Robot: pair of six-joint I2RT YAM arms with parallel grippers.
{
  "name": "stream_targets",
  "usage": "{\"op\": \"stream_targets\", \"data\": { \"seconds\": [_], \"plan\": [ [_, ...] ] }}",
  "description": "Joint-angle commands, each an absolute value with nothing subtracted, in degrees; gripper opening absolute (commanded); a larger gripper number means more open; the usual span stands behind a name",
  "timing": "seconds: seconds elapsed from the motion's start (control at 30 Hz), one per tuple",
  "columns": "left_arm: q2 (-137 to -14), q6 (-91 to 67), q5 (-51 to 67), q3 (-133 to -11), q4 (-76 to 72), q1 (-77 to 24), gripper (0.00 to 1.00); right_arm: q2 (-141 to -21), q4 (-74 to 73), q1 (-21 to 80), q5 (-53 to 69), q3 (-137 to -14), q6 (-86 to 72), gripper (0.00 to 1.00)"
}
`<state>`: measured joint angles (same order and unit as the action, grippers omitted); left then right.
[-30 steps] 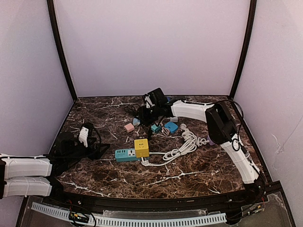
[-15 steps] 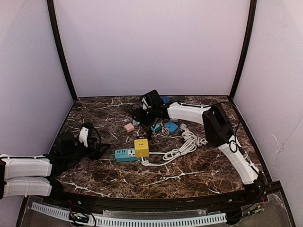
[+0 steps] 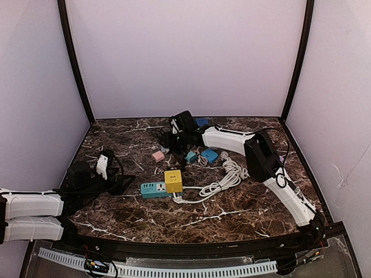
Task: Insert the plug
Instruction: Pick up the plug from the center of the board.
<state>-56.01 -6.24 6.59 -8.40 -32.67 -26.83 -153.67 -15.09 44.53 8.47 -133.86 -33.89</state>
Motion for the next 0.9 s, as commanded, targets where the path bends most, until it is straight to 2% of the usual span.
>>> {"op": "stream_targets", "data": {
  "seconds": [0.0, 0.1, 0.4, 0.43, 0.87],
  "plan": [
    [-55.2, -6.46, 6.95, -7.12, -33.58, -26.45, 0.77, -157.05, -18.35, 45.33, 8.13, -134.6, -33.2, 0.54],
    [-55.2, -6.39, 7.03, -7.12, -33.57, -26.42, 0.77, -157.15, -18.8, 45.6, 8.75, -134.05, -32.65, 0.44],
    [-54.88, -6.27, 7.07, -7.12, -33.59, -26.45, 0.77, -152.36, -19.04, 45.32, 10.1, -132.53, -29.92, 0.02],
    [-54.82, -6.25, 7.15, -7.12, -33.63, -26.45, 0.77, -151.41, -18.87, 45.19, 10.59, -132.31, -29.44, 0.0],
    [-51.84, -5.71, 8.43, -8.05, -31.81, -26.38, 0.77, -132.91, -7.49, 44.64, 21.74, -121.45, -18.2, 0.0]
  ]
}}
